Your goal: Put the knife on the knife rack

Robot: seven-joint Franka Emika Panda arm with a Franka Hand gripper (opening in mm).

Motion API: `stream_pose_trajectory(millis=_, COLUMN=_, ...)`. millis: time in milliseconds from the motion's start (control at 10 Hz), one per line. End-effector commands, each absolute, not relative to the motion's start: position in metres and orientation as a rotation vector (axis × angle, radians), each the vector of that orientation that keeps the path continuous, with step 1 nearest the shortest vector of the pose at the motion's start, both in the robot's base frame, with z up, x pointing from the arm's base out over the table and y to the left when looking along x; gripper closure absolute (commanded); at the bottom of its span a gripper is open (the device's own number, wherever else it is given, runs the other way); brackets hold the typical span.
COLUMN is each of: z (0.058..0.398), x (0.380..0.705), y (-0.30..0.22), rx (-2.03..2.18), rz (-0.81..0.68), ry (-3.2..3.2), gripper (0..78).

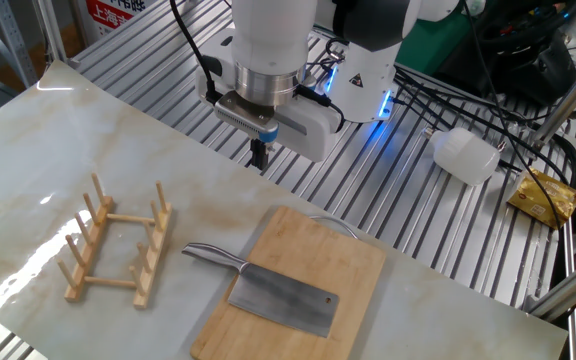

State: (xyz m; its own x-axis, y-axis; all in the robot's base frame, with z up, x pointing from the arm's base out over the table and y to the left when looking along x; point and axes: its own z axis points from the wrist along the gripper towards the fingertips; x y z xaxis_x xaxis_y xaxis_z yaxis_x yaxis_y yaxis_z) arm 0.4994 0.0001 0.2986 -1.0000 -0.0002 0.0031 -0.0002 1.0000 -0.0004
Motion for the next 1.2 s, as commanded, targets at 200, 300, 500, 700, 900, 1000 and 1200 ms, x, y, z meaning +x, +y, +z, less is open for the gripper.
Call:
stream_pose_trajectory(millis=200, z=0.299, x=0.499, y=0.000, rx=-0.681, rz=-0.103, ry=-3.038, gripper=77.6)
stream_pose_trajectory(millis=300, z=0.299, x=0.499, y=0.000, rx=-0.678, rz=-0.046, ry=-3.044, gripper=77.6)
stream_pose_trajectory(millis=500, z=0.299, x=0.499, y=0.000, rx=-0.684, rz=-0.042, ry=-3.037, gripper=77.6)
stream_pose_trajectory(millis=700, z=0.297, x=0.499, y=0.000, rx=-0.691, rz=-0.044, ry=-3.028, gripper=77.6)
stream_pose_trajectory(millis=900, z=0.290, x=0.501, y=-0.001, rx=-0.690, rz=-0.048, ry=-3.038, gripper=77.6)
stream_pose_trajectory(millis=1000, z=0.288, x=0.503, y=-0.001, rx=-0.703, rz=-0.050, ry=-3.041, gripper=77.6)
stream_pose_trajectory(millis=1200, z=0.284, x=0.510, y=-0.002, rx=-0.727, rz=-0.066, ry=-3.034, gripper=77.6)
